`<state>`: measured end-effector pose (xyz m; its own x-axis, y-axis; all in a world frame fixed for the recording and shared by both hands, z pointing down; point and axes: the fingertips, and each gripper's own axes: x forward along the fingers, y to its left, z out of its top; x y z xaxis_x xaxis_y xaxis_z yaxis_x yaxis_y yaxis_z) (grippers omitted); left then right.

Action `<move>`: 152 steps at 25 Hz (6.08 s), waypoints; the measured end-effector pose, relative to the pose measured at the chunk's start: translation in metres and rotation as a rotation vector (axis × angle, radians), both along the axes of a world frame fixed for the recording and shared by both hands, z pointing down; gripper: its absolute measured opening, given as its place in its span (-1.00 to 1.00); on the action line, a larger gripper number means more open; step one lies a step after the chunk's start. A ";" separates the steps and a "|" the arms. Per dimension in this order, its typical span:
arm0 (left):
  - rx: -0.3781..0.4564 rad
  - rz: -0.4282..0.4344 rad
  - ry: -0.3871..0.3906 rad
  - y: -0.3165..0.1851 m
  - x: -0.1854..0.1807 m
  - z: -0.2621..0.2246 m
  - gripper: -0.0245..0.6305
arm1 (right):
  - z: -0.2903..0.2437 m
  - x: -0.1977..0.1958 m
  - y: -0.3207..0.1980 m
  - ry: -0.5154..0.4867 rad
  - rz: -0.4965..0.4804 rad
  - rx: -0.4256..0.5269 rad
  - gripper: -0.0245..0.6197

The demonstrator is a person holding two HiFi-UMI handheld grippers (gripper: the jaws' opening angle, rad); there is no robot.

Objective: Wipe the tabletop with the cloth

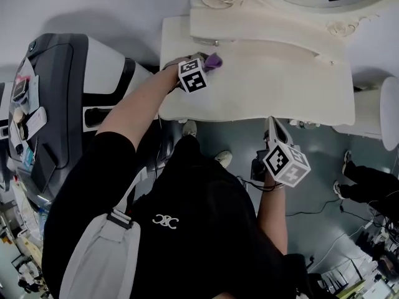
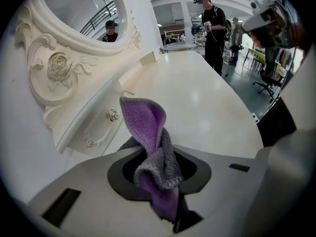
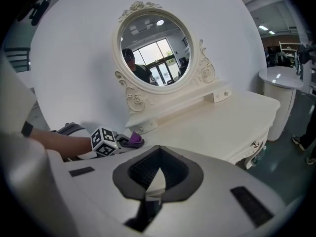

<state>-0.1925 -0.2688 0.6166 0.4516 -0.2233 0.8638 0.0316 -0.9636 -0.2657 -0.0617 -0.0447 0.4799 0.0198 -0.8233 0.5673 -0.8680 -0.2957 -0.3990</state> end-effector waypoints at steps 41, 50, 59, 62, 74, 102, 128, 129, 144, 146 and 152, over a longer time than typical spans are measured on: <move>-0.427 -0.664 0.420 0.169 0.081 -0.003 -0.63 | 0.008 0.040 0.093 -0.049 -0.042 0.057 -0.89; -0.480 -0.591 0.462 0.181 0.159 -0.003 -0.63 | 0.016 0.098 0.145 -0.039 0.164 0.040 -0.89; -0.540 -0.510 0.446 0.200 0.245 -0.002 -0.63 | 0.013 0.162 0.172 -0.021 0.269 0.053 -0.89; -0.542 -0.480 0.440 0.209 0.273 -0.003 -0.64 | 0.011 0.184 0.176 -0.027 0.303 0.058 -0.89; -0.595 -0.340 0.388 0.251 0.414 -0.001 -0.63 | 0.018 0.288 0.204 -0.019 0.406 0.030 -0.89; -0.611 0.035 0.213 0.362 0.649 0.008 -0.63 | 0.020 0.495 0.224 -0.004 0.504 0.001 -0.89; -0.098 -0.253 0.135 0.123 0.747 0.005 -0.64 | 0.012 0.692 0.091 -0.095 0.159 0.068 -0.89; -0.083 -0.261 0.127 0.114 0.751 0.006 -0.64 | 0.014 0.697 0.092 -0.098 0.160 0.063 -0.89; 0.017 -0.534 0.108 -0.001 0.783 0.004 -0.63 | 0.055 0.742 0.112 -0.147 0.118 -0.052 -0.89; 0.024 -0.579 0.090 -0.009 0.783 0.005 -0.63 | 0.056 0.742 0.110 -0.141 0.094 -0.059 -0.89; 0.052 -0.821 0.094 -0.043 0.761 0.005 -0.63 | 0.057 0.743 0.111 -0.118 0.039 -0.078 -0.89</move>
<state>0.5687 -0.3121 0.6211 0.1971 -0.5520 0.8102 -0.7012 -0.6569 -0.2770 0.6817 0.0667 0.5366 -0.0200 -0.7765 0.6298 -0.8039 -0.3620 -0.4720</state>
